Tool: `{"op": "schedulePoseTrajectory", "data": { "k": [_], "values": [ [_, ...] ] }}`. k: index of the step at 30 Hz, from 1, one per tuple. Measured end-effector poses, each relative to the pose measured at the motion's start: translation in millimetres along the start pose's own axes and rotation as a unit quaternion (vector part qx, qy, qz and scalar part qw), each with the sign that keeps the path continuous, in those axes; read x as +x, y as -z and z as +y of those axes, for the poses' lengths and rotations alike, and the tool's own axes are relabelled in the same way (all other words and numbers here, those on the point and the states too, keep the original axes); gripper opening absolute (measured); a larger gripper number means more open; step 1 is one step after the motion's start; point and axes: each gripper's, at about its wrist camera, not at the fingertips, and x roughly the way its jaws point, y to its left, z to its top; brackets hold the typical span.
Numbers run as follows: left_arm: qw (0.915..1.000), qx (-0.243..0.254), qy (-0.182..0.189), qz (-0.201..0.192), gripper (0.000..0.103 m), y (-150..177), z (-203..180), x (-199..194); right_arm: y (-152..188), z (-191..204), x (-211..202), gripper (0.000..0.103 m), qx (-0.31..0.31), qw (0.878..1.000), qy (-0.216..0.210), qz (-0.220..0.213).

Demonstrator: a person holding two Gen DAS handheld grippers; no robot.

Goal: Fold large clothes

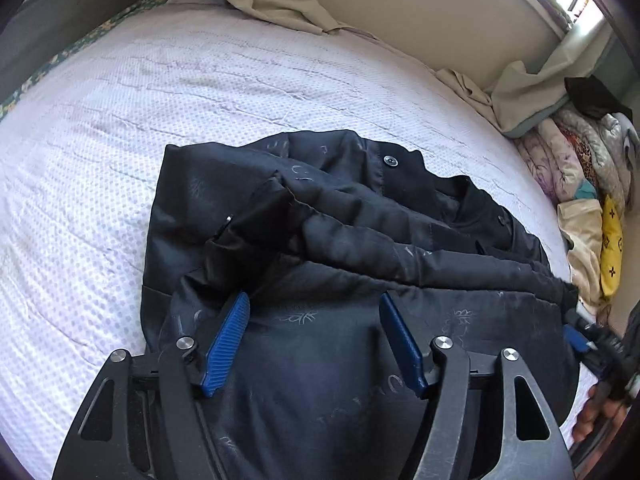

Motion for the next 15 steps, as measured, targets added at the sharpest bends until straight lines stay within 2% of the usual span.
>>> {"op": "schedulePoseTrajectory", "data": {
  "k": [4,10,15],
  "values": [
    [0.9995,-0.022,0.024,0.0,0.075,-4,7,-17,-3,2,-28,0.059,0.012,1.0,-0.012,-0.02],
    [0.9966,-0.045,0.059,-0.034,0.086,-10,22,-60,-6,-14,-77,0.069,0.055,0.996,-0.033,-0.062],
    [0.9953,-0.062,0.061,-0.043,0.091,-9,48,-82,-7,-23,-104,0.076,0.075,0.993,-0.047,-0.079]
  ]
}}
